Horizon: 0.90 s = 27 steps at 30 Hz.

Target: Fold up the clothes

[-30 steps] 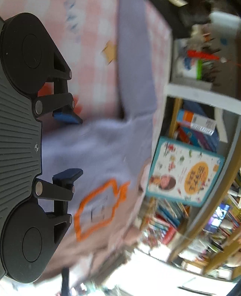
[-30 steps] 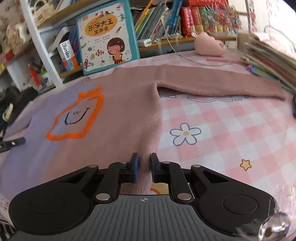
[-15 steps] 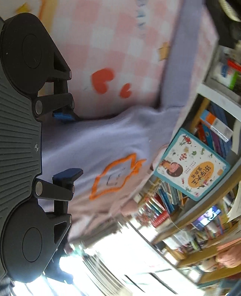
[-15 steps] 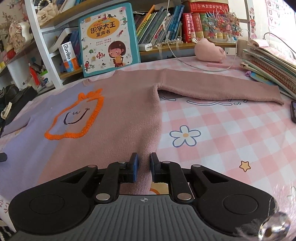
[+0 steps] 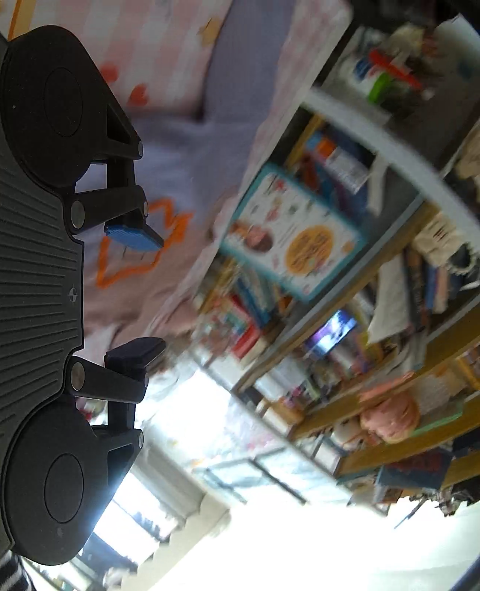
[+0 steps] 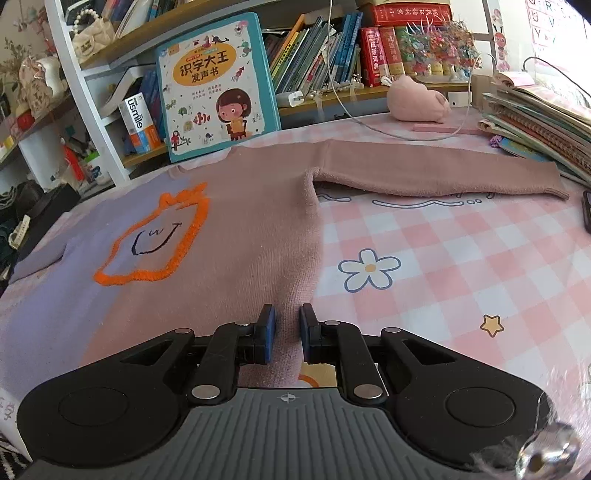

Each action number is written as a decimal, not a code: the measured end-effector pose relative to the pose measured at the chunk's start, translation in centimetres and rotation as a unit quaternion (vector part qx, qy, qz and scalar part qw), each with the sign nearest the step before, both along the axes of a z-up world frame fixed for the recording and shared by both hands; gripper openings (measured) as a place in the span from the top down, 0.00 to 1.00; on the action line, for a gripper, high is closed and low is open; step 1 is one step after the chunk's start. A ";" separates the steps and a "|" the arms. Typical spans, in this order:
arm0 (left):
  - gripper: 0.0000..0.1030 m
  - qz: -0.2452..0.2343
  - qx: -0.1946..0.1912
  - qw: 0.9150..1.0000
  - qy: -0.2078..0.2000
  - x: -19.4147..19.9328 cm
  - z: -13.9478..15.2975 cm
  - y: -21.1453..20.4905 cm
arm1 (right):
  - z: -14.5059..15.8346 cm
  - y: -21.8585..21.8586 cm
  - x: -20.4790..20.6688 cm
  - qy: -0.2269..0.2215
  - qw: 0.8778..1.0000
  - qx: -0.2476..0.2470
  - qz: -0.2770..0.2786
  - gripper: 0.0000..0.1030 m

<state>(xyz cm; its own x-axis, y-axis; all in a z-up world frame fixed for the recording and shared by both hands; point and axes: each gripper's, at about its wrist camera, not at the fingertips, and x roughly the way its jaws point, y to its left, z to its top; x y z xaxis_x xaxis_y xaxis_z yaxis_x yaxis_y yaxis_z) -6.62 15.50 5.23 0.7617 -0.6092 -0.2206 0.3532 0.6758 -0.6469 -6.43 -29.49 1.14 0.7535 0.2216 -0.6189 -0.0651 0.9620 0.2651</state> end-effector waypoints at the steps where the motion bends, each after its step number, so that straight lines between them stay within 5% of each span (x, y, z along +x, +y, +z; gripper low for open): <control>1: 0.51 0.014 0.008 1.000 0.003 0.0 0.0 0.3 | 0.0 0.0 0.0 0.000 1.000 0.001 0.000 0.88; 6: 0.52 0.090 0.150 0.983 0.058 1.7 -2.4 -0.4 | 0.0 0.0 -0.1 -0.002 1.000 0.002 -0.003 0.88; 12: 0.53 0.081 0.212 0.970 0.084 4.5 -5.2 -2.5 | 0.1 0.5 -0.1 0.000 1.000 -0.015 -0.003 0.88; 14: 0.62 0.073 0.228 0.967 0.088 5.0 -5.7 -3.0 | 0.2 0.7 -0.1 0.000 1.000 -0.022 -0.003 0.89; 15: 0.76 0.070 0.236 0.965 0.091 5.0 -5.9 -3.2 | 0.2 0.8 -0.1 0.000 1.000 -0.025 -0.005 0.89; 19: 0.93 0.049 0.222 0.969 0.097 3.6 -6.4 -3.9 | 0.1 0.5 -0.1 -0.002 1.000 -0.026 -0.018 0.90; 27: 0.94 0.068 0.181 0.975 0.110 1.9 -6.8 -2.2 | 0.0 1.5 0.3 -0.007 1.000 -0.026 -0.005 0.90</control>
<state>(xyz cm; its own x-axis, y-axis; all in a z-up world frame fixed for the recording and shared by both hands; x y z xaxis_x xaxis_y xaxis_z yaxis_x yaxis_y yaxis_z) -4.70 13.29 -1.54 0.7403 -0.3578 -0.5691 0.1243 0.9048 -0.4072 -6.09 -27.97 1.11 0.7646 0.1809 -0.6186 -0.0584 0.9753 0.2130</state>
